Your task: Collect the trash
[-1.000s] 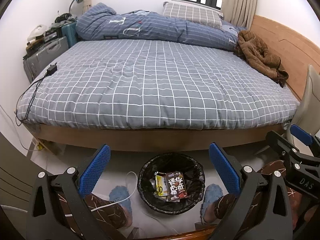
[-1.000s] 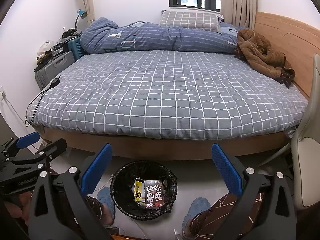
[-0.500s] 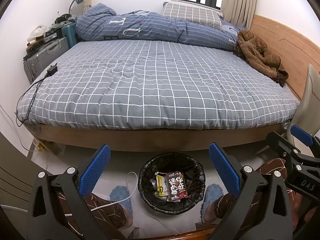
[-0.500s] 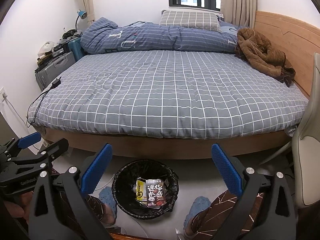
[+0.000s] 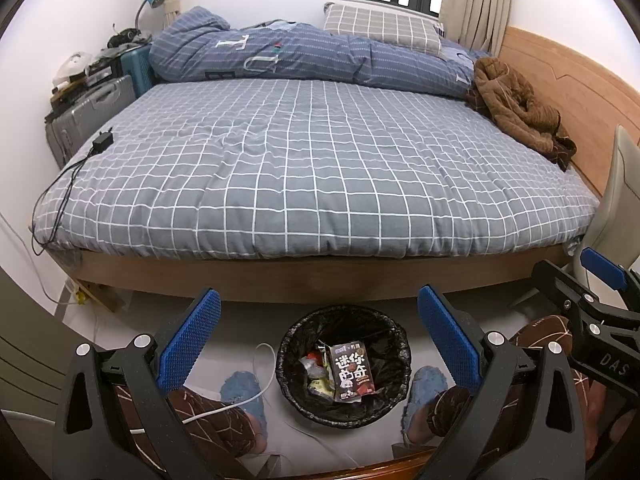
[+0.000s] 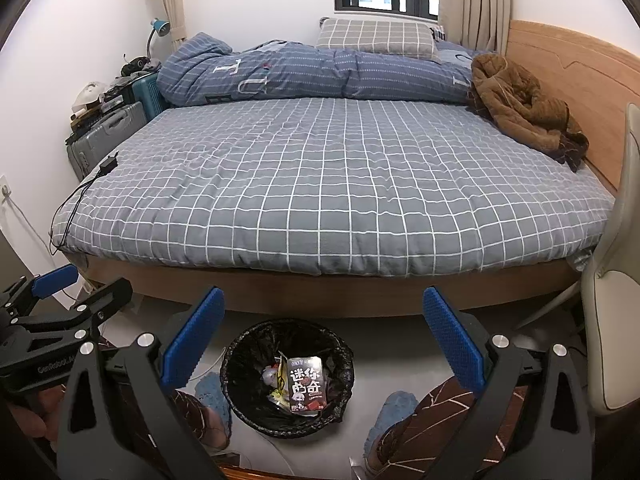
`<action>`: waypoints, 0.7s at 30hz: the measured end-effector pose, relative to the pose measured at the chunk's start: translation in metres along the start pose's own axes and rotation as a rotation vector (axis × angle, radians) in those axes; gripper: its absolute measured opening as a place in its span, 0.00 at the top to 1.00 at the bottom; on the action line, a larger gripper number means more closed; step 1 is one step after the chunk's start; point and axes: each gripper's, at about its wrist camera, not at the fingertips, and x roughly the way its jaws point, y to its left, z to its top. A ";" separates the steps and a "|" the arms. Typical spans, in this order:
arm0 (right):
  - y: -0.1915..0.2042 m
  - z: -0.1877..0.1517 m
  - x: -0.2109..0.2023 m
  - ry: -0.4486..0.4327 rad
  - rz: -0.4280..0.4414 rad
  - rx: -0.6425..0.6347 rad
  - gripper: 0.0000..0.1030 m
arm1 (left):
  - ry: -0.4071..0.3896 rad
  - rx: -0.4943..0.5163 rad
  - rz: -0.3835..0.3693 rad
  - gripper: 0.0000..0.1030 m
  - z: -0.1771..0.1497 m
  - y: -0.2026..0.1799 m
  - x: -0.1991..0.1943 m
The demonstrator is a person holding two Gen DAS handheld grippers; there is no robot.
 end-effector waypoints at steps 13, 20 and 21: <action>0.000 -0.001 0.004 0.009 -0.003 0.001 0.07 | -0.009 0.029 0.025 0.06 -0.002 -0.008 0.002; -0.001 -0.002 0.005 0.010 -0.003 0.006 0.07 | 0.000 0.017 0.031 0.06 -0.002 -0.006 0.003; -0.001 -0.002 0.005 0.010 -0.003 0.005 0.07 | 0.002 0.014 0.029 0.06 -0.002 -0.006 0.003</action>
